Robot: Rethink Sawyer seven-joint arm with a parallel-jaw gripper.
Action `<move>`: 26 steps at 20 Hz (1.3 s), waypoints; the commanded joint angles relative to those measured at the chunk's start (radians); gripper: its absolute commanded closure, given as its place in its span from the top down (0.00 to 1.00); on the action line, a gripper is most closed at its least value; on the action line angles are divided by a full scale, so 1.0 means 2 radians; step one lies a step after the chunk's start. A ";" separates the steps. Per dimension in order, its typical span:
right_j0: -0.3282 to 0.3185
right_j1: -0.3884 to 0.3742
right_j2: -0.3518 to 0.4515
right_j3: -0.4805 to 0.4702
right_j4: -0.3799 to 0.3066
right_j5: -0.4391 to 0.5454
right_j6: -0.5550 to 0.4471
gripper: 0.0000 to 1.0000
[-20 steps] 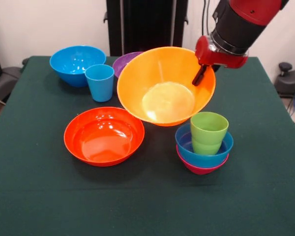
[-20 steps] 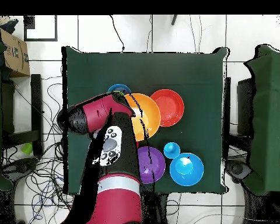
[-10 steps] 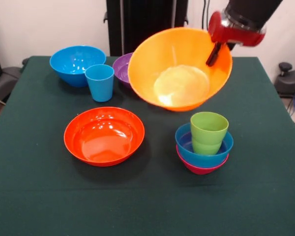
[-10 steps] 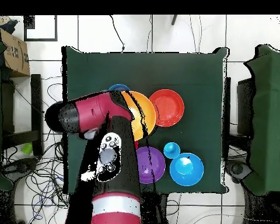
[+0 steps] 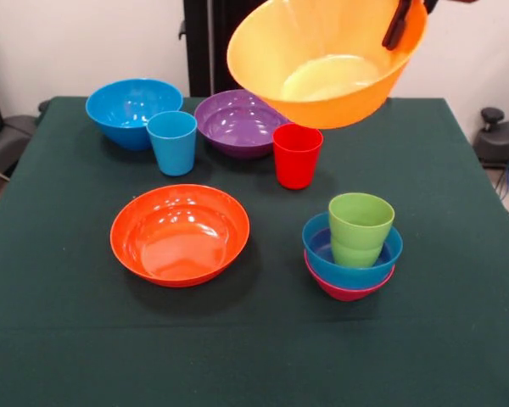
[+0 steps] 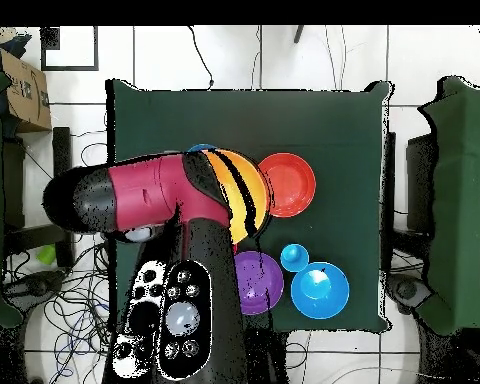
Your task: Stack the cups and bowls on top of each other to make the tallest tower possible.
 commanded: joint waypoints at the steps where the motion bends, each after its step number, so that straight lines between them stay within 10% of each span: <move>1: -0.004 0.072 0.031 -0.047 -0.013 0.014 0.032 0.00; 26: 0.003 0.156 0.023 -0.189 0.001 0.065 0.034 0.00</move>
